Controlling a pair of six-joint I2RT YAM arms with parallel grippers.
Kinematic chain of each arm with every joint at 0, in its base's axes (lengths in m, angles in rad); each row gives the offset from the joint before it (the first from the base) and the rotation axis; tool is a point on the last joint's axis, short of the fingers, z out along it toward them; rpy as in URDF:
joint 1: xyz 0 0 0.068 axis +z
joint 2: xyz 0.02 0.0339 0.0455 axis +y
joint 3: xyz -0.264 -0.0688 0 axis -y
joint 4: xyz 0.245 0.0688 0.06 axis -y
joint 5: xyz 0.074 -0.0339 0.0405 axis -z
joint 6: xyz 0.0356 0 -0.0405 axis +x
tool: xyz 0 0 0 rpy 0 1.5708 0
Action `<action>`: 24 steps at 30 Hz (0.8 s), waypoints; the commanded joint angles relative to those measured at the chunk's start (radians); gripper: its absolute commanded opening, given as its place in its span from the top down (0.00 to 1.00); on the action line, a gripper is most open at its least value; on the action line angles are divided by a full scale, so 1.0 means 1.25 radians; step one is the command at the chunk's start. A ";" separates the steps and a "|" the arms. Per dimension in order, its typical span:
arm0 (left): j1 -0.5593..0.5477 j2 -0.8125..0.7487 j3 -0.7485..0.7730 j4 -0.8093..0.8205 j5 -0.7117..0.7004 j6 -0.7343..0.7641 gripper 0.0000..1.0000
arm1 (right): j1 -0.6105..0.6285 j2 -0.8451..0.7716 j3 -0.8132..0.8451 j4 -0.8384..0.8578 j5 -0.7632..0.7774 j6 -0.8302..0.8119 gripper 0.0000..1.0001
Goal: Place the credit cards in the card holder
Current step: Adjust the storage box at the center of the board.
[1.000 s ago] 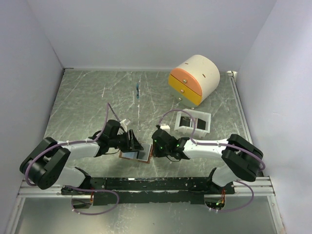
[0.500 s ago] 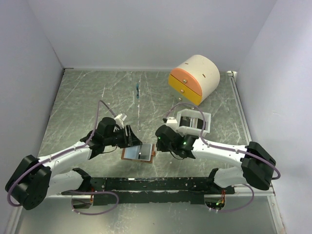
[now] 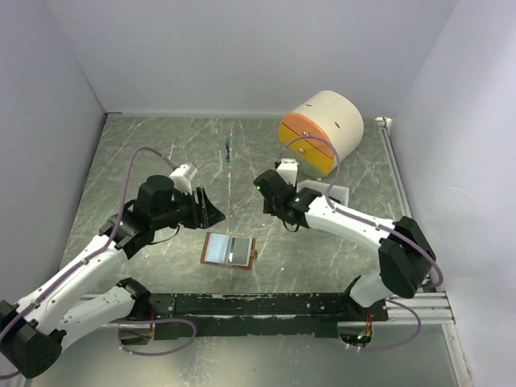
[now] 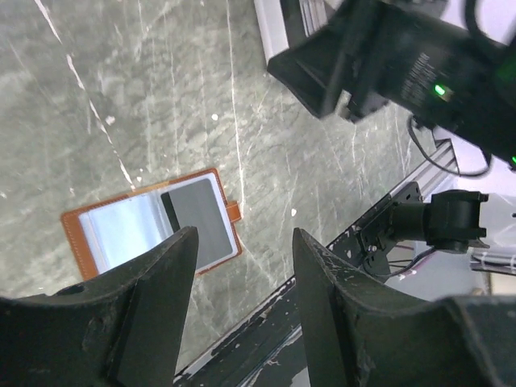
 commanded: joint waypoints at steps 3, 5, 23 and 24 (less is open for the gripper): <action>-0.004 -0.052 0.102 -0.222 -0.051 0.128 0.38 | -0.086 0.078 0.071 -0.029 0.049 -0.100 0.54; -0.005 -0.064 0.110 -0.239 -0.048 0.155 0.37 | -0.101 0.111 0.090 -0.044 0.062 -0.114 0.53; -0.003 -0.103 0.082 -0.220 0.031 0.199 0.36 | -0.171 0.178 0.077 -0.038 -0.042 -0.256 0.49; -0.004 -0.100 0.082 -0.220 0.030 0.200 0.36 | -0.171 0.174 0.075 -0.038 -0.053 -0.270 0.49</action>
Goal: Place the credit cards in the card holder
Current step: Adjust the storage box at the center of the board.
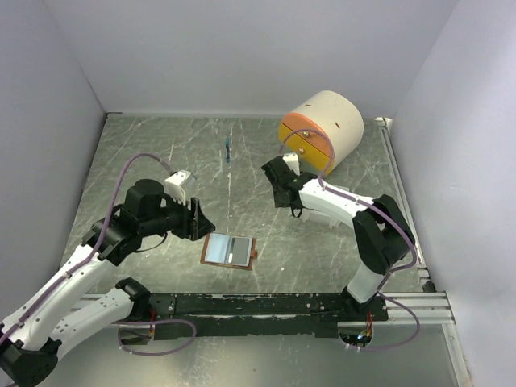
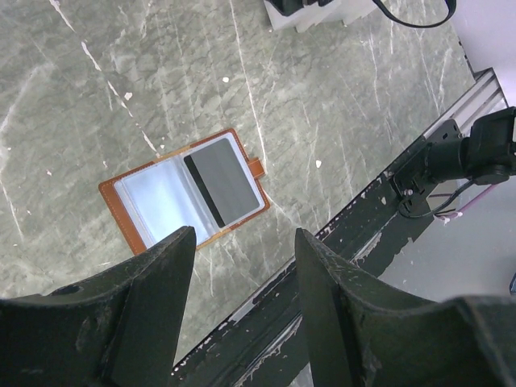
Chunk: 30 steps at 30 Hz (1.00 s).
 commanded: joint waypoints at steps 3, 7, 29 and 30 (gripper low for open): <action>-0.004 0.009 -0.004 -0.011 0.002 0.010 0.37 | -0.002 -0.024 -0.026 -0.002 -0.083 -0.106 0.49; -0.004 0.000 -0.006 -0.007 -0.002 0.007 0.37 | -0.003 -0.046 -0.038 -0.016 -0.105 -0.131 0.50; -0.001 -0.009 -0.008 -0.006 -0.005 0.007 0.36 | 0.002 -0.140 -0.118 -0.136 -0.189 -0.113 0.51; -0.002 -0.009 -0.008 -0.007 -0.006 0.007 0.36 | 0.002 -0.148 -0.129 -0.138 -0.188 -0.106 0.51</action>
